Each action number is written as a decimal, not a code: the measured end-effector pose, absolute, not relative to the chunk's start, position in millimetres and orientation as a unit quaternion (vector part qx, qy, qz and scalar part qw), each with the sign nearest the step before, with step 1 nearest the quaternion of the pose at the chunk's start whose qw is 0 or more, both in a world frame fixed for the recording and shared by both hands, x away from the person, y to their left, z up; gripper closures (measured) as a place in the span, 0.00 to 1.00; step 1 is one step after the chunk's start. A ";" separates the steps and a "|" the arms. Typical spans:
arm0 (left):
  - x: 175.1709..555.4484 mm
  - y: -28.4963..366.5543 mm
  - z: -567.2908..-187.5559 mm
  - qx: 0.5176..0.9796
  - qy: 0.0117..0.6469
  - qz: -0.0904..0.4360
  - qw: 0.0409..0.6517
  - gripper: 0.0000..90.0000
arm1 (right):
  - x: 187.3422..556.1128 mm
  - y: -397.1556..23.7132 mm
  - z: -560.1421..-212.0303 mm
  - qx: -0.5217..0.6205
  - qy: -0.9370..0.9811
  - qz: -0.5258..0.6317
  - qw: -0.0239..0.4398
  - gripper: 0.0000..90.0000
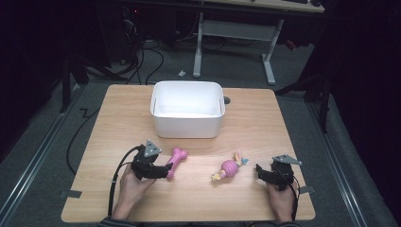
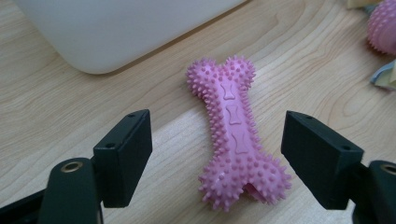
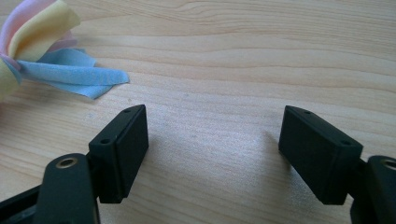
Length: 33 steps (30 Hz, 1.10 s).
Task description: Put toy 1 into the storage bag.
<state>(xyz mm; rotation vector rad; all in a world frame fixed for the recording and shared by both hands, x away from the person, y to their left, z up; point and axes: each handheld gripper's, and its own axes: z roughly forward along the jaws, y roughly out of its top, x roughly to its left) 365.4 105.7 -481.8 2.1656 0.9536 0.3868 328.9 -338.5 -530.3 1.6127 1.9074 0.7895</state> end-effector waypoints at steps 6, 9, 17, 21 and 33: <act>370.6 96.4 -483.4 0.846 0.369 0.146 0.356 0.28 | 328.8 -338.5 -530.3 0.595 0.704 0.291 0.258 0.27; 375.4 89.0 -486.9 0.850 0.368 0.141 0.349 0.28 | 328.9 -338.5 -530.3 0.594 0.704 0.291 0.258 0.27; 381.1 77.9 -494.5 0.855 0.372 0.139 0.333 0.30 | 328.9 -338.6 -530.3 0.594 0.704 0.291 0.258 0.27; 384.1 75.0 -497.6 0.856 0.376 0.138 0.327 0.32 | 328.9 -338.5 -530.3 0.593 0.705 0.291 0.258 0.27; 389.8 69.0 -507.2 0.855 0.394 0.129 0.310 0.36 | 328.8 -338.3 -530.3 0.592 0.706 0.292 0.257 0.27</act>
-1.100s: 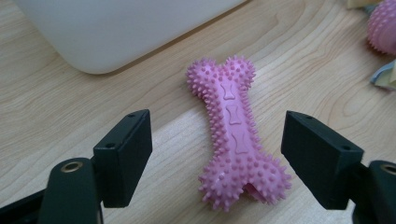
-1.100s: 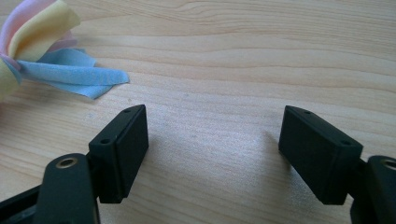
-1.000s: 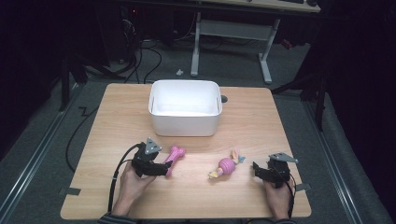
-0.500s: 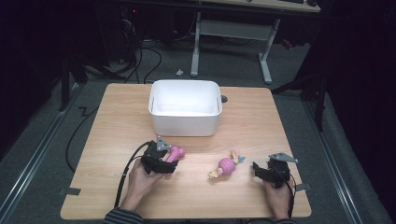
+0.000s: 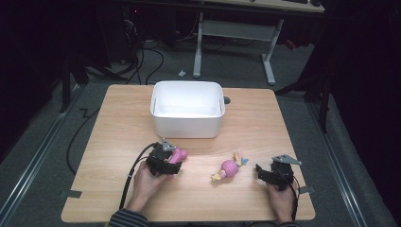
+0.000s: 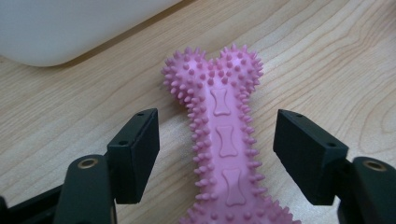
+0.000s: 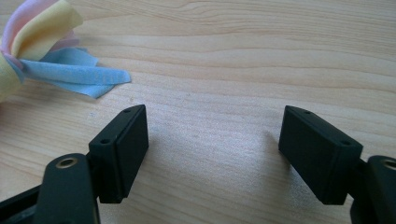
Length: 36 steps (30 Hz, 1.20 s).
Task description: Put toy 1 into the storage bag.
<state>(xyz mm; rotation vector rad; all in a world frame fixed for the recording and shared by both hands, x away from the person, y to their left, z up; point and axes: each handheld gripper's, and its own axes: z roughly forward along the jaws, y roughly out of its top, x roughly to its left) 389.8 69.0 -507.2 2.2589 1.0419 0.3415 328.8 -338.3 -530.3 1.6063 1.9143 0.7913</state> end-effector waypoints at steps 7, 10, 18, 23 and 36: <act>391.9 66.5 -510.5 0.855 0.399 0.124 0.307 0.40 | 328.7 -338.1 -530.2 0.593 0.706 0.292 0.257 0.27; 392.3 65.8 -510.5 0.857 0.398 0.125 0.304 0.42 | 328.7 -338.0 -530.3 0.593 0.706 0.292 0.256 0.27; 392.5 62.8 -510.4 0.858 0.399 0.122 0.299 0.50 | 328.7 -338.0 -530.4 0.592 0.706 0.293 0.256 0.27; 392.1 61.4 -509.5 0.861 0.397 0.123 0.294 0.56 | 328.7 -338.0 -530.3 0.592 0.706 0.293 0.256 0.27; 391.9 60.2 -506.7 0.864 0.397 0.126 0.283 0.63 | 328.7 -338.0 -530.3 0.592 0.706 0.293 0.256 0.27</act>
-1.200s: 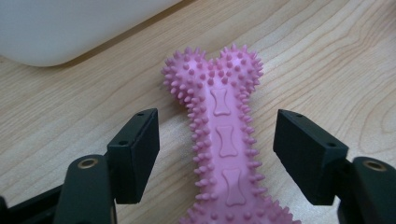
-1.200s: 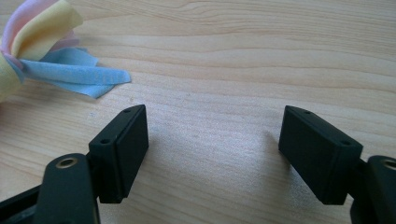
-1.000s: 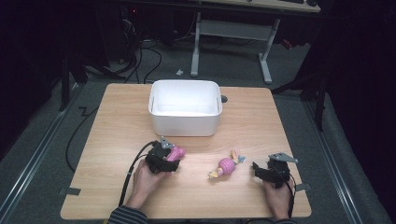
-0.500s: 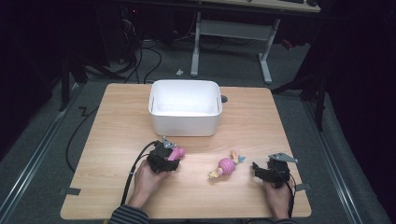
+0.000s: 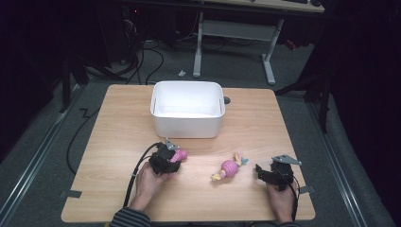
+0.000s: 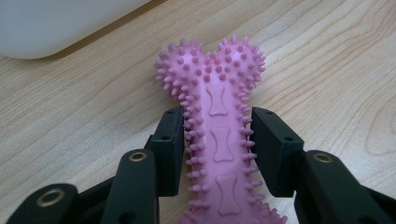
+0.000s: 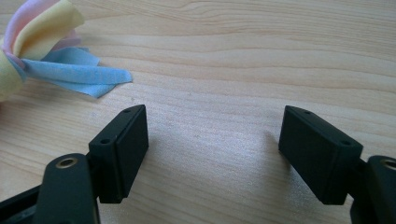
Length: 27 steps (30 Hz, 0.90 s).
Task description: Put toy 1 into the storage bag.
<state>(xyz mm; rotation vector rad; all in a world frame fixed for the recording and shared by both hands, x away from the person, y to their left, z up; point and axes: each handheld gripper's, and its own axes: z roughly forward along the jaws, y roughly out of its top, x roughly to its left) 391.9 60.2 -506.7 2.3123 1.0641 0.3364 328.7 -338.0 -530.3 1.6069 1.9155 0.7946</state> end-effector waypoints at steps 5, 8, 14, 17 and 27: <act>391.1 58.6 -506.1 0.866 0.393 0.126 0.282 0.65 | 328.7 -337.9 -530.3 0.591 0.706 0.293 0.256 0.27; 390.0 57.7 -505.5 0.870 0.386 0.129 0.279 0.65 | 328.7 -337.9 -530.3 0.591 0.706 0.293 0.256 0.27; 387.7 57.2 -503.5 0.875 0.376 0.129 0.274 0.65 | 328.7 -337.9 -530.3 0.591 0.706 0.293 0.256 0.27; 387.1 57.8 -502.6 0.875 0.376 0.128 0.276 0.65 | 328.7 -337.9 -530.3 0.591 0.706 0.293 0.256 0.27; 383.3 65.1 -490.7 0.872 0.374 0.107 0.298 0.65 | 328.7 -337.8 -530.3 0.591 0.707 0.293 0.255 0.27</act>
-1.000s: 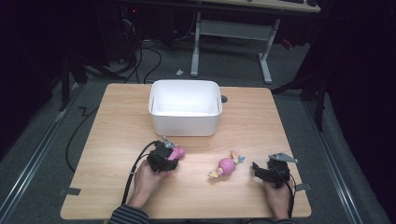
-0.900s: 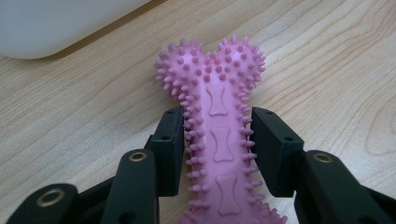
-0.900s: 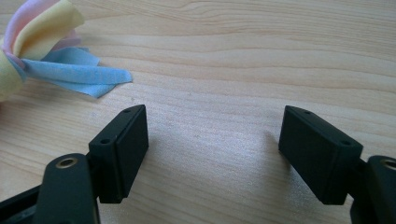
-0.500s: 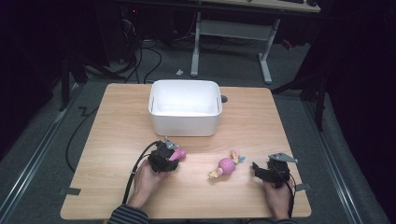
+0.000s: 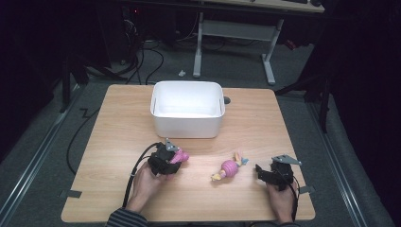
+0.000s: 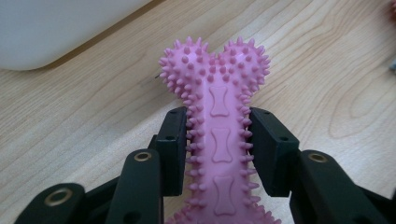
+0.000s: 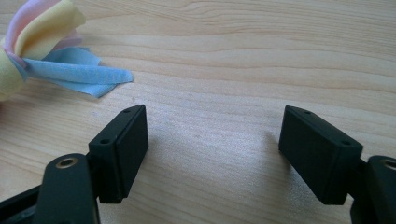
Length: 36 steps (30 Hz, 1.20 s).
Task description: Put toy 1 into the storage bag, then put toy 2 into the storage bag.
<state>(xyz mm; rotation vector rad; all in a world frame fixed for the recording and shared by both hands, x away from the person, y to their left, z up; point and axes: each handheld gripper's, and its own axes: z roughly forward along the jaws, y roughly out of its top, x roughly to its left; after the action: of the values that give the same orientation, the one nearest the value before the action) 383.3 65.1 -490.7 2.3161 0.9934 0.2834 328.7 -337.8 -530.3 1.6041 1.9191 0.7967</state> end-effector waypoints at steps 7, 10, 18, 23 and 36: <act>381.5 71.6 -484.1 0.868 0.378 0.102 0.305 0.65 | 328.7 -337.8 -530.3 0.590 0.707 0.293 0.255 0.27; 380.6 73.8 -481.6 0.867 0.380 0.101 0.306 0.65 | 328.7 -337.8 -530.3 0.590 0.708 0.294 0.255 0.27; 378.2 77.1 -467.6 0.868 0.379 0.106 0.302 0.65 | 328.7 -337.8 -530.3 0.589 0.708 0.294 0.255 0.27; 379.1 78.9 -461.1 0.866 0.380 0.108 0.306 0.65 | 328.7 -337.8 -530.3 0.588 0.709 0.294 0.254 0.27; 382.7 81.9 -439.7 0.867 0.371 0.112 0.314 0.65 | 328.6 -337.7 -530.3 0.587 0.710 0.294 0.254 0.26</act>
<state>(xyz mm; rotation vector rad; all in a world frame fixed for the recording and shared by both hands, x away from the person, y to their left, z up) 382.7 81.9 -439.7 2.2839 0.9785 0.2956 328.6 -337.7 -530.3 1.5954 1.9292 0.8000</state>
